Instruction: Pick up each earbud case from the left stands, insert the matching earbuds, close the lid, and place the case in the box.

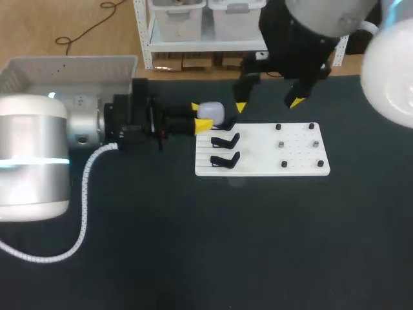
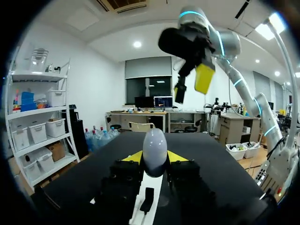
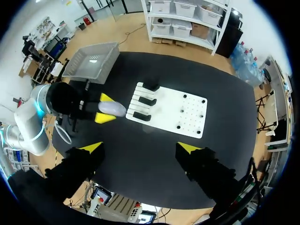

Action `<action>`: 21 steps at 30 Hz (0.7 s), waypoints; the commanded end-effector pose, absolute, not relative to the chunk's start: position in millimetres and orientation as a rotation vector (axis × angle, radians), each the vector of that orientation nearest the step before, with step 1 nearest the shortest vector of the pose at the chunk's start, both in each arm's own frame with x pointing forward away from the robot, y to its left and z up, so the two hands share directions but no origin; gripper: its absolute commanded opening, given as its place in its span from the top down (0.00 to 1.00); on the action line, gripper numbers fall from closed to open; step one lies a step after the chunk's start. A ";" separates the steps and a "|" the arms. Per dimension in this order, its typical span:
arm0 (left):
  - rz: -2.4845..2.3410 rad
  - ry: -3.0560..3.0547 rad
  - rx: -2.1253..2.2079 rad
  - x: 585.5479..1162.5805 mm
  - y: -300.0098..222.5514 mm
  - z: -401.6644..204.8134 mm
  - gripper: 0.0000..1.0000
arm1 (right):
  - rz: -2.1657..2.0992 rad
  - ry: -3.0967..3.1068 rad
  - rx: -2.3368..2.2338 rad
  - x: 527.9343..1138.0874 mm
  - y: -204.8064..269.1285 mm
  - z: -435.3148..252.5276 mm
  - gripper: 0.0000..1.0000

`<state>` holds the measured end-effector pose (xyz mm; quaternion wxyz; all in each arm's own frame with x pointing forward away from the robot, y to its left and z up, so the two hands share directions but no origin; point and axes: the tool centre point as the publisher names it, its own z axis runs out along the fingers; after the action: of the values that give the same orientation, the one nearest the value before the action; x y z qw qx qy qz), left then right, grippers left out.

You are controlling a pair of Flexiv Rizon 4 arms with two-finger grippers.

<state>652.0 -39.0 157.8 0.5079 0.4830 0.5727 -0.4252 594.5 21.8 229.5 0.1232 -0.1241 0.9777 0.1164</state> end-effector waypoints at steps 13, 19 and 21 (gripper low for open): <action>-0.442 1.569 0.804 725.5 96.0 191.7 1.00 | 0.345 2.807 -0.348 591.4 19.6 227.7 0.00; -0.274 1.613 0.818 770.1 133.4 189.0 1.00 | 0.345 2.807 -0.348 591.4 19.6 227.7 0.00; -0.207 1.643 0.818 786.8 148.2 181.6 1.00 | 0.345 2.807 -0.348 591.4 19.6 227.7 0.00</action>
<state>763.1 148.4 187.5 0.5699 0.4193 0.6828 -0.1824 592.3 20.4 228.0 0.1444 -0.1212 0.9748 0.1194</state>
